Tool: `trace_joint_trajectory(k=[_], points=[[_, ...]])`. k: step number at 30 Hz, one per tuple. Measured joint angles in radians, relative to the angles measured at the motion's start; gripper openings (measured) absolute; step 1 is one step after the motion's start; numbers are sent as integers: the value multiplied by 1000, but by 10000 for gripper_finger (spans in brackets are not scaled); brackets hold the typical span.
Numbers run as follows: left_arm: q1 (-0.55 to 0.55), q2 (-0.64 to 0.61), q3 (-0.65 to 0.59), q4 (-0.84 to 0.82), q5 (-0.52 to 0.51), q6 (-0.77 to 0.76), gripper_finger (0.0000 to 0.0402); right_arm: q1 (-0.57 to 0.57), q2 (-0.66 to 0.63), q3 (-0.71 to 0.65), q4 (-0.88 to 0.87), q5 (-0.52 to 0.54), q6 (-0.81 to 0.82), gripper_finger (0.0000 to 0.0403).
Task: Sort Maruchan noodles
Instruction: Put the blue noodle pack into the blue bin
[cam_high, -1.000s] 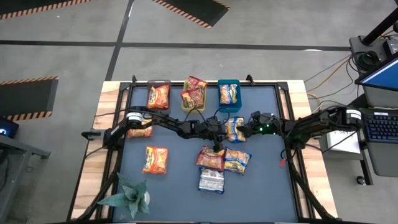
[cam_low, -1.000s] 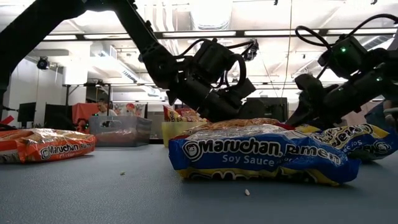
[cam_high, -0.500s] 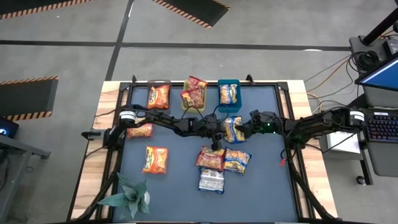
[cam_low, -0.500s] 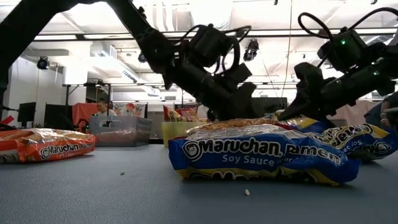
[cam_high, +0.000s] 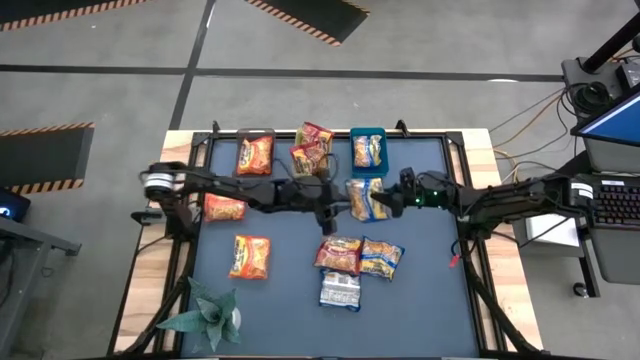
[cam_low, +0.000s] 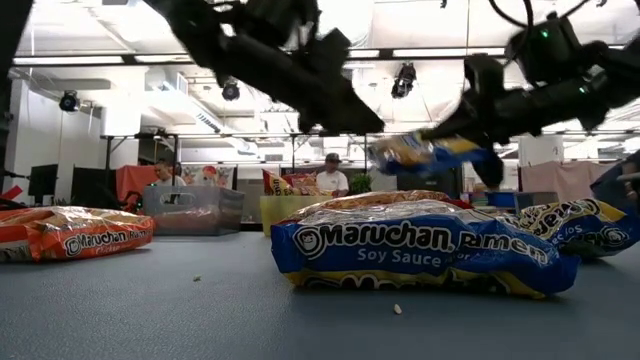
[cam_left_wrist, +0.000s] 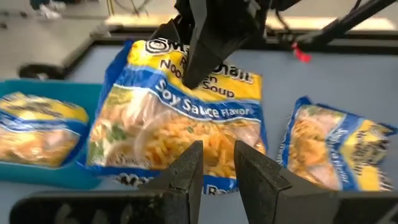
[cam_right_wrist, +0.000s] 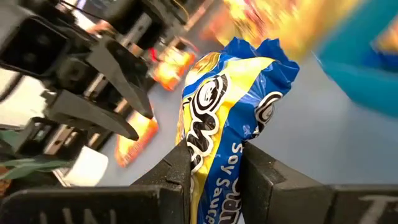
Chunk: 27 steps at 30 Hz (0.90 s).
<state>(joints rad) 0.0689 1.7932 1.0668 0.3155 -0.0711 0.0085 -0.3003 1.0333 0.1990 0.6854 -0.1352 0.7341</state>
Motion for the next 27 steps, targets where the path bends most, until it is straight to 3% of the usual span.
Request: trace_joint_trajectory(k=[4, 8, 15, 22, 27], points=[[0, -129, -96, 62, 0, 7, 72, -12, -3, 108, -80, 0, -100, 79], [0, -225, -188, 135, 0, -7, 72, -61, 13, 275, -331, 18, -218, 79], [0, -336, -323, 250, -2, -58, 72, -211, 109, 599, -795, 170, -448, 78], [0, -367, -403, 378, -2, -103, 72, -361, 277, 758, -896, 151, -469, 73], [0, -366, -421, 404, -2, -123, 72, -423, 394, 779, -888, 46, -413, 72]])
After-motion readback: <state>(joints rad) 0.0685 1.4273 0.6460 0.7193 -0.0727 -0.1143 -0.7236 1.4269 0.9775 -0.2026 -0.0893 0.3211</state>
